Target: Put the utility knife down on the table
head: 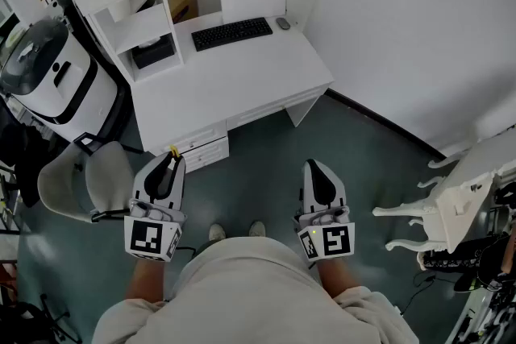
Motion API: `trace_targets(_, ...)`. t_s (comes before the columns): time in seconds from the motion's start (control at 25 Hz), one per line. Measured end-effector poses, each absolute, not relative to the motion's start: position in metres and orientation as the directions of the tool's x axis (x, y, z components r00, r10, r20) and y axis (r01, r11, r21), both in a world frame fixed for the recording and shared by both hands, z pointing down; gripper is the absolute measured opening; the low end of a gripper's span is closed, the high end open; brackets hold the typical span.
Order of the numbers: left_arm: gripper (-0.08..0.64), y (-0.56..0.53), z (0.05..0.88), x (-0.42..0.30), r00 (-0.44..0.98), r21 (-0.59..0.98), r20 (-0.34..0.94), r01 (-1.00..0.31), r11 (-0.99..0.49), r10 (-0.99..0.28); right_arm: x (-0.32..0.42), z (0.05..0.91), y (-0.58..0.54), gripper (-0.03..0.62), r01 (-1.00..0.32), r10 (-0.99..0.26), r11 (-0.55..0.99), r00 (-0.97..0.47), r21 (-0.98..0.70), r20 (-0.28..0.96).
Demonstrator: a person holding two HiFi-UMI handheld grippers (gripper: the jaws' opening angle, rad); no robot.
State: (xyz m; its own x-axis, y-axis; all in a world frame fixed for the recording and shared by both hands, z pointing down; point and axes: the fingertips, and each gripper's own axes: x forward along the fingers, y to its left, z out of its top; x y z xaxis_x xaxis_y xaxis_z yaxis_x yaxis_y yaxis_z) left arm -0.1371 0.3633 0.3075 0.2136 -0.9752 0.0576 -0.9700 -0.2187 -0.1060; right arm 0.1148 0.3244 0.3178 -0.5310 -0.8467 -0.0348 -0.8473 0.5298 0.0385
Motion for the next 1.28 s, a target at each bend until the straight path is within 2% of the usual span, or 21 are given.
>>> trace_targets(0.56,0.063,0.357,0.308,-0.121,0.188,-0.119,0.068,-0.973,-0.196,-0.980,0.129,0.326,0.312,0.003,-0.831,-0.831,0.556,-0.556,0.008,-0.035)
trace_targets(1.28,0.063,0.355,0.311,-0.085,0.070,-0.137,0.073,-0.987,-0.080,-0.995,0.168,0.345,0.287,0.003,-0.769,-0.769,0.639,-0.639,-0.007,-0.015)
